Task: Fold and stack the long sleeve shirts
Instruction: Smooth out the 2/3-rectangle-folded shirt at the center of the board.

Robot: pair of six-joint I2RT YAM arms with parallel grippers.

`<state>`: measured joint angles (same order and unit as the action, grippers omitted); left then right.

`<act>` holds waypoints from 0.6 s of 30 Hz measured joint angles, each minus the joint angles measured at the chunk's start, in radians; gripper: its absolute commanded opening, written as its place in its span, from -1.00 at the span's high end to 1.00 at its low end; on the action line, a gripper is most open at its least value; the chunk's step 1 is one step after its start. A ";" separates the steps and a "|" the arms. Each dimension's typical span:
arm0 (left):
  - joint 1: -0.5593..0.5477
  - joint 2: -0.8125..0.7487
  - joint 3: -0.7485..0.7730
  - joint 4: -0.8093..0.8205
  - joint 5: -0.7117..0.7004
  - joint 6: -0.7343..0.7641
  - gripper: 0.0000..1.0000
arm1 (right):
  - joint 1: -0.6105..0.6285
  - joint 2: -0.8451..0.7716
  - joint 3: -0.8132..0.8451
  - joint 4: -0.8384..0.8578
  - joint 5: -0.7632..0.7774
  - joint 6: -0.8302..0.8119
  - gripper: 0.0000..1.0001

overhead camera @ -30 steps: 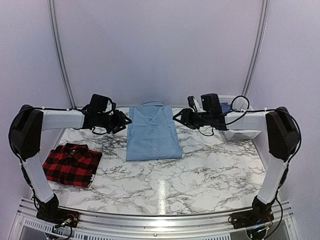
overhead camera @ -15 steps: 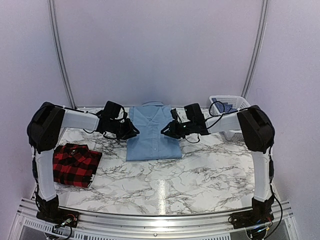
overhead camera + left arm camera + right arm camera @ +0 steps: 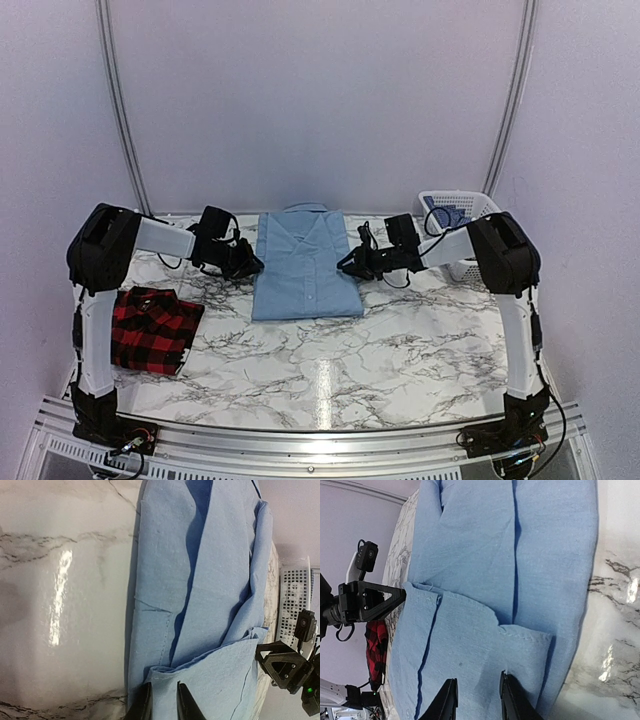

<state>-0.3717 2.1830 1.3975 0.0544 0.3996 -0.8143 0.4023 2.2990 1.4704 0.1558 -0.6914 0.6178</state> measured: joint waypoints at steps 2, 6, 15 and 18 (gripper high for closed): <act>0.005 0.000 0.007 -0.005 0.000 0.001 0.65 | -0.002 -0.001 0.000 -0.001 0.001 -0.001 0.39; 0.007 -0.001 0.016 -0.016 -0.003 0.011 0.63 | -0.002 -0.026 0.000 -0.035 0.022 -0.011 0.37; 0.005 -0.132 -0.055 -0.057 -0.034 0.034 0.43 | 0.044 -0.149 -0.001 -0.037 0.032 -0.021 0.35; 0.000 -0.246 -0.129 -0.056 -0.048 0.034 0.43 | 0.084 -0.143 -0.001 -0.014 0.018 -0.015 0.36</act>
<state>-0.3714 1.9366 1.2686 -0.0021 0.3519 -0.7807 0.4858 2.1555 1.4693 0.1417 -0.6731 0.6029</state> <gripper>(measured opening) 0.282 0.323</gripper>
